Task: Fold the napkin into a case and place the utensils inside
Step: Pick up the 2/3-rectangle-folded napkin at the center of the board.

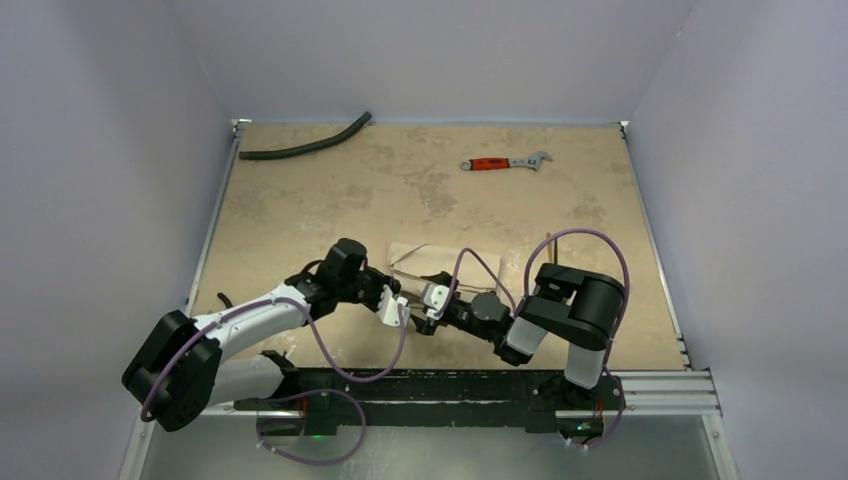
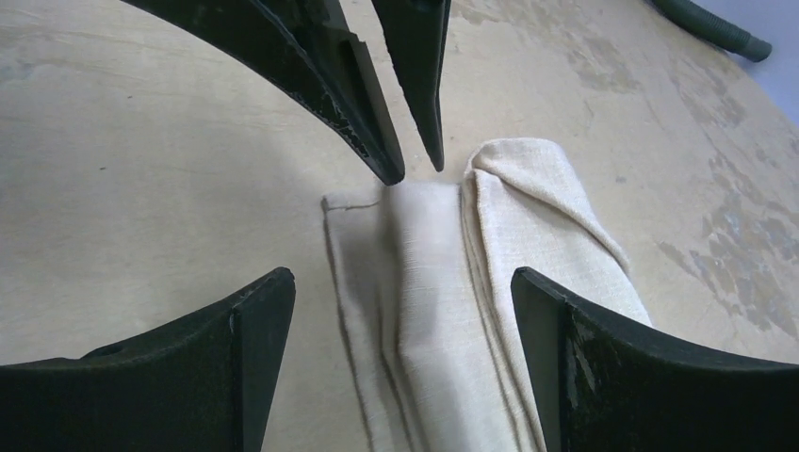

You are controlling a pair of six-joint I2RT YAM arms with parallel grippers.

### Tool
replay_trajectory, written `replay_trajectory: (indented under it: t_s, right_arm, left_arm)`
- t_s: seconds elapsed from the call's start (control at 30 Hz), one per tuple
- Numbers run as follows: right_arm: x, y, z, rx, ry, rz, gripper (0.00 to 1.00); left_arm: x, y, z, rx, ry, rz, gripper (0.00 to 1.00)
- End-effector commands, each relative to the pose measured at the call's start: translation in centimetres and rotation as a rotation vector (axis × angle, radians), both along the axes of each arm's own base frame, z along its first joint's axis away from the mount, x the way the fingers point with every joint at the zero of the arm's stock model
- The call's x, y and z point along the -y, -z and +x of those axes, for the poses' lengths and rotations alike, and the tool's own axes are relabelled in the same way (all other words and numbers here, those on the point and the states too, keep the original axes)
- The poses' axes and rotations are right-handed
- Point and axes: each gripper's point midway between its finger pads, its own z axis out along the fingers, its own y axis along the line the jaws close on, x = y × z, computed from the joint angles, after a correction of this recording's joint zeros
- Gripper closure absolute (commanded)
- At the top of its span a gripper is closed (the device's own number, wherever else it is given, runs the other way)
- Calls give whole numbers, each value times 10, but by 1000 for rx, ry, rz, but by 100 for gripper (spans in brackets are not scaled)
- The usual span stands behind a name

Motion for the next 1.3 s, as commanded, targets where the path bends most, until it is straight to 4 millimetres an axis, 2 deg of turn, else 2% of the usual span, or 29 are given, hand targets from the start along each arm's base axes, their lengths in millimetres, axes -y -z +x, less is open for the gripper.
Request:
replay_trajectory:
  t_s: [0.0, 0.07, 0.17, 0.37, 0.47, 0.63, 0.7, 0.83, 0.9, 1.0, 1.07, 1.17, 1.27]
  right_arm:
    - [-24, -38, 8, 118, -59, 118, 12]
    - [-28, -34, 11, 126, -57, 111, 13]
    - [-32, -28, 10, 136, -78, 93, 14]
    - [-34, -14, 9, 118, -118, 40, 14]
    - [-37, -9, 9, 102, -148, 22, 14]
    - [-39, 4, 11, 122, -170, -43, 14]
    - [-37, 7, 15, 142, -159, -75, 15]
    - [-28, 5, 20, 155, -117, -96, 15]
    - [-25, 6, 19, 150, -111, -101, 15]
    - [-22, 7, 25, 170, -87, -118, 16]
    - [-22, 7, 27, 187, -81, -131, 16]
    - [-24, 5, 31, 218, -82, -158, 17]
    - [-28, 4, 32, 234, -103, -188, 18]
  left_arm:
    - [7, -19, 2, 37, 9, -75, 86]
    - [6, -17, 3, 32, 0, -74, 89]
    - [8, -22, 9, 43, -17, -90, 87]
    - [-12, -11, -17, -18, 47, -45, 82]
    - [-16, -4, -28, -7, 84, -47, 78]
    - [-21, 13, -30, 42, 111, -20, 76]
    - [-19, 9, -15, 46, 47, -36, 78]
    - [-26, -25, 41, 0, -191, -169, 85]
    - [-33, -38, 61, -67, -293, -223, 87]
    - [-43, -51, 84, -136, -444, -309, 89]
    - [-41, -57, 92, -160, -472, -329, 89]
    - [-32, -66, 103, -174, -456, -354, 88]
    - [-14, -69, 122, -235, -453, -371, 84]
